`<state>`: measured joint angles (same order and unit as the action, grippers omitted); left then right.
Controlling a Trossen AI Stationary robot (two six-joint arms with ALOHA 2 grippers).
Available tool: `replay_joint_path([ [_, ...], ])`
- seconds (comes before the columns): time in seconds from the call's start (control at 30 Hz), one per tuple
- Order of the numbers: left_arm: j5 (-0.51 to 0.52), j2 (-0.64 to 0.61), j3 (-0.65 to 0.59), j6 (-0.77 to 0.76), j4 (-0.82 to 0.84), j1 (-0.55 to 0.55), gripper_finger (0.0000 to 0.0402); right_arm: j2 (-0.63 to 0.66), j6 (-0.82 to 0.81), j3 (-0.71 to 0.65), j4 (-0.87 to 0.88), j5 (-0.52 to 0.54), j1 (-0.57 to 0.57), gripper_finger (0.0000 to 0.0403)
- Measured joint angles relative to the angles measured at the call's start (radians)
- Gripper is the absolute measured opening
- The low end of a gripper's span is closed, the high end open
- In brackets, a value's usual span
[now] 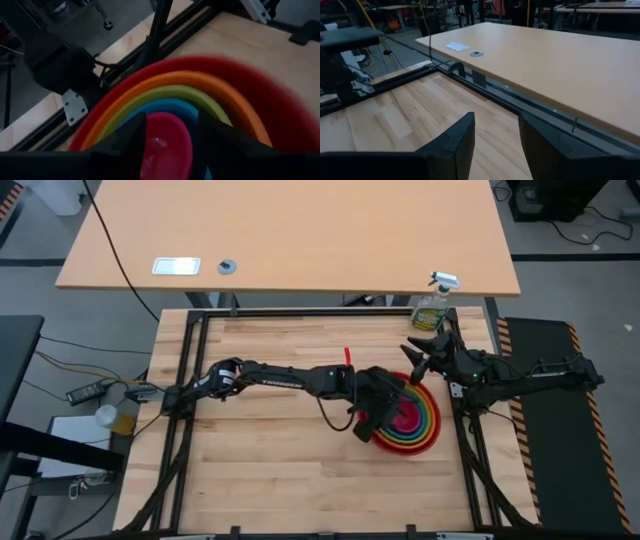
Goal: Nest bowls inside each other
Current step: Return to Home Position
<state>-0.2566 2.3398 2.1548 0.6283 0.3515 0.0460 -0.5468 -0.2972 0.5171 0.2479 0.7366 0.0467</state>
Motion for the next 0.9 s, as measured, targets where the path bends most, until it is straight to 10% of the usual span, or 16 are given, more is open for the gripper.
replay_joint_path([
  [0.43, 0.04, 0.0, 0.0, -0.029, 0.063, 0.003, 0.0171, -0.001, -0.037, 0.0, -0.012, 0.119, 0.0, 0.0161],
  [0.9, 0.334, -0.107, 0.001, 0.06, 0.201, 0.064, 0.0158, 0.081, -0.051, 0.0, 0.08, 0.139, 0.035, 0.016],
])
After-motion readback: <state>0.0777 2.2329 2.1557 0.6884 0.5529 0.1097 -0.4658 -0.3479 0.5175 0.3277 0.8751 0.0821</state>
